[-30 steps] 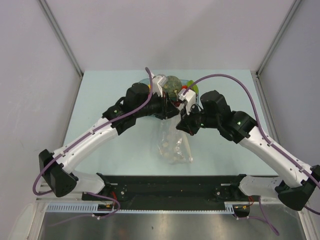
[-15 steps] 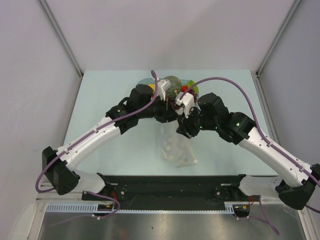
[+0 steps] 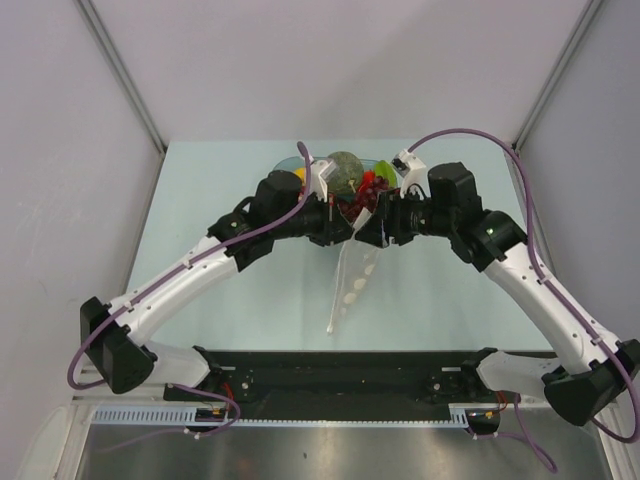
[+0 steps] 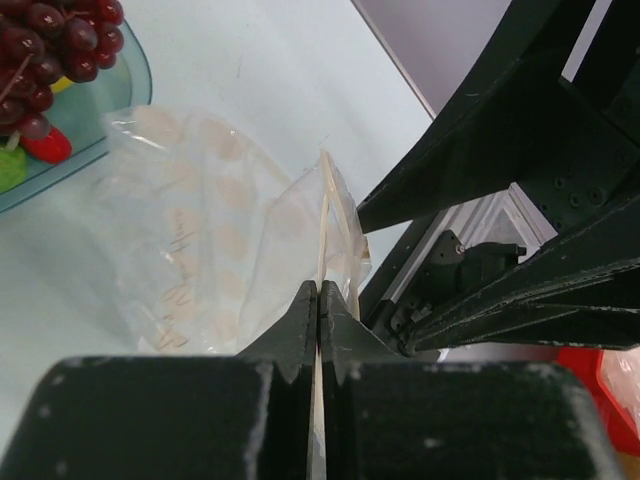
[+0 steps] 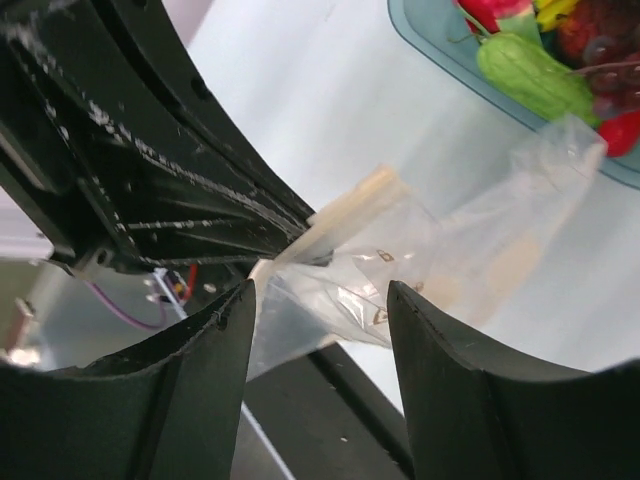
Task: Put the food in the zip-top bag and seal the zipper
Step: Open the zipper of the food storage bag.
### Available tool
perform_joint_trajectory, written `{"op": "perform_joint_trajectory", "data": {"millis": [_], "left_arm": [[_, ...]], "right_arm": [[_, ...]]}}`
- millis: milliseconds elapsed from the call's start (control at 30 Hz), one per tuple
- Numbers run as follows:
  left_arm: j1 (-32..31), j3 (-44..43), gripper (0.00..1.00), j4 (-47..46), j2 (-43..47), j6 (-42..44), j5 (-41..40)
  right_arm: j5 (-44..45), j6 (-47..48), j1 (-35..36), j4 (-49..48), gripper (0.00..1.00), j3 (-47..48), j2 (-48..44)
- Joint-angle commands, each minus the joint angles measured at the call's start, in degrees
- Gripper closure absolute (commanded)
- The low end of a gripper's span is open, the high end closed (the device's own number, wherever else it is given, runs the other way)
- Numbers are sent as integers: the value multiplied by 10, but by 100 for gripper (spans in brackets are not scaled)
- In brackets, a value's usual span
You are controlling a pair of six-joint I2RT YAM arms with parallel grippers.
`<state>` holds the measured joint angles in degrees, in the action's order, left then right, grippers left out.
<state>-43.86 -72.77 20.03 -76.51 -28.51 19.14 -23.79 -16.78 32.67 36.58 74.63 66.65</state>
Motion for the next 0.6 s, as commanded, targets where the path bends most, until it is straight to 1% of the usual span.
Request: {"op": "perform_joint_trajectory", "data": {"millis": [0, 100, 300, 333, 433, 500, 567], "left_arm": [[4, -30, 100, -23, -6, -22, -25], [9, -44, 100, -20, -18, -29, -37], [18, -75, 100, -16, -38, -33, -59], [20, -76, 100, -14, -38, -41, -62], [39, -66, 100, -16, -34, -68, -59], [57, -62, 100, -17, -27, -80, -53], [64, -57, 100, -24, -22, -86, -52]], "right_arm": [[-37, -81, 0, -58, 40, -4, 18], [-29, -82, 13, -59, 41, -6, 23], [36, -74, 33, -46, 40, 2, 31], [65, -69, 32, -37, 42, 8, 33], [99, -61, 12, -13, 51, 27, 37], [85, -61, -9, -2, 51, 33, 36], [46, -56, -16, -1, 49, 39, 32]]}}
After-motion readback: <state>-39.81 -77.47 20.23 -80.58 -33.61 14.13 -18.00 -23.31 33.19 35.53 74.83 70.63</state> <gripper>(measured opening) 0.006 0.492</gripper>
